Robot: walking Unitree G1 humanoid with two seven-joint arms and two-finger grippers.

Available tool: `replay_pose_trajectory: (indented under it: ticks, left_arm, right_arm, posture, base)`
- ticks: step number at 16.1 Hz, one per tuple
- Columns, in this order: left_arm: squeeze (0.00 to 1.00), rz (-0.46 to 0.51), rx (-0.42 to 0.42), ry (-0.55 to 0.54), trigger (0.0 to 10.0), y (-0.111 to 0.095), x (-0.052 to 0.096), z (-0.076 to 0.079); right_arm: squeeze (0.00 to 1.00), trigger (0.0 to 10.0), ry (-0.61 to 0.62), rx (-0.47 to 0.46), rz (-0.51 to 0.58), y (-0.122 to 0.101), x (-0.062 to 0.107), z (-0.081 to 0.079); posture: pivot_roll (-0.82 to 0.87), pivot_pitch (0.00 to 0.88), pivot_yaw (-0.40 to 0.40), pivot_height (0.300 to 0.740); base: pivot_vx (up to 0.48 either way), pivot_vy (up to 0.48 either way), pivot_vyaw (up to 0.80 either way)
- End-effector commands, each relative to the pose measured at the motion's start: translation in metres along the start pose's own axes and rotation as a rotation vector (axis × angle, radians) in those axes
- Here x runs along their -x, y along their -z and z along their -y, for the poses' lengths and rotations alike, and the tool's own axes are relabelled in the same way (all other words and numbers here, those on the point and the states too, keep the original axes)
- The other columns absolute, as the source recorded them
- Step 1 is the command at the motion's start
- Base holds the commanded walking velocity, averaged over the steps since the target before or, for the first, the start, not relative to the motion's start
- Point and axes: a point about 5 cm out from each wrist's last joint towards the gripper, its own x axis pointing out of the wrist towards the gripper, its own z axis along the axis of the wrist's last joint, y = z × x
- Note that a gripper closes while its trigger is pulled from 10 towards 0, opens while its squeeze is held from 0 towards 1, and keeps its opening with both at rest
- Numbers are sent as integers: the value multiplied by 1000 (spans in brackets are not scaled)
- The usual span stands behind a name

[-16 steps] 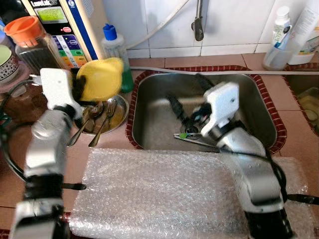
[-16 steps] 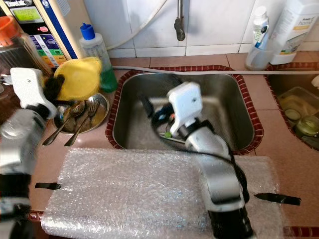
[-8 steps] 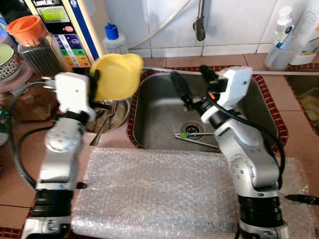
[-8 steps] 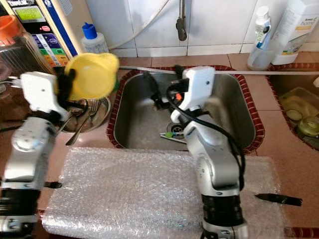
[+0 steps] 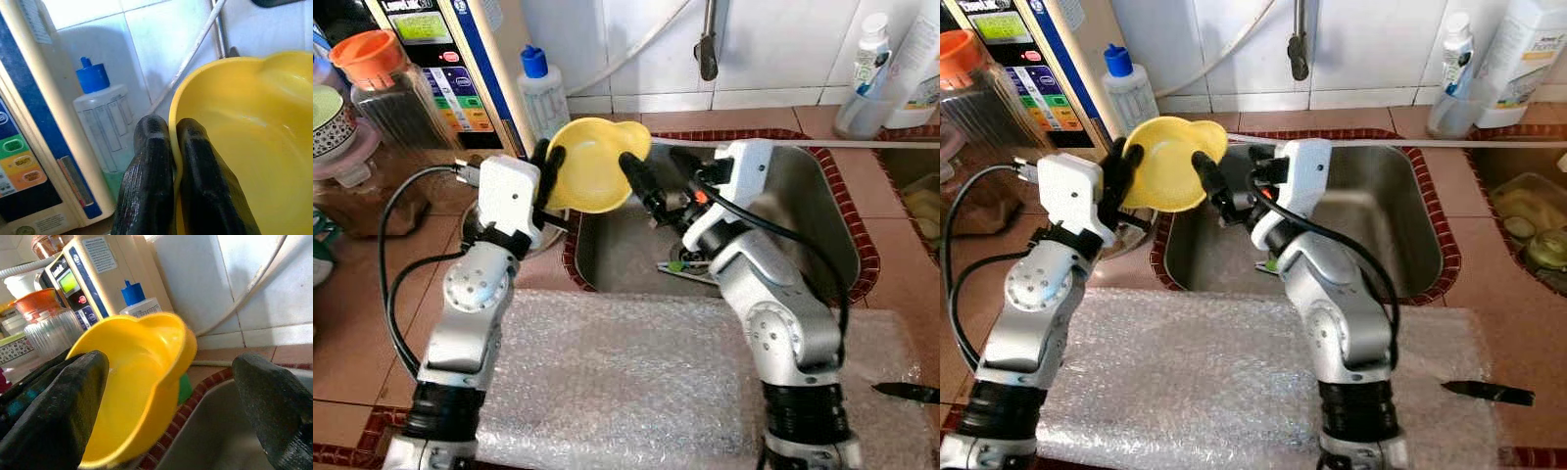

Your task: Kitchen organization

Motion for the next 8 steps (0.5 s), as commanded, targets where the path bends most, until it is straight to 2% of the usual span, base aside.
replay_pose_trajectory:
  ticks: [1, 3, 4, 5, 8]
  left_arm:
    - [0, 28, -14, 6, 0, -6, 1, -1]
    - [0, 26, -6, 6, 0, -5, 6, 2]
    - [0, 16, 2, 2, 0, -2, 9, 4]
    - [0, 13, 4, 2, 0, -1, 10, 5]
    - [0, 17, 9, 4, 0, -2, 9, 7]
  right_arm:
    - [0, 10000, -4, -30, 0, -1, -6, -4]
    - [0, 10000, 7, -22, 0, -2, -9, -2]
    - [0, 549, 28, -23, 2, -2, -9, 2]
    - [0, 0, 46, -27, 4, -2, -9, 5]
    - [0, 0, 61, -32, -1, -2, -8, 10]
  posture:
    - [-196, 148, 108, 740]
    - [-200, 149, 109, 740]
    - [-200, 143, 106, 740]
    - [-200, 140, 106, 740]
    - [-194, 141, 99, 740]
  base:
    - [0, 0, 0]
    - [0, 0, 0]
    - [0, 0, 0]
    - [0, 0, 0]
    - [0, 0, 0]
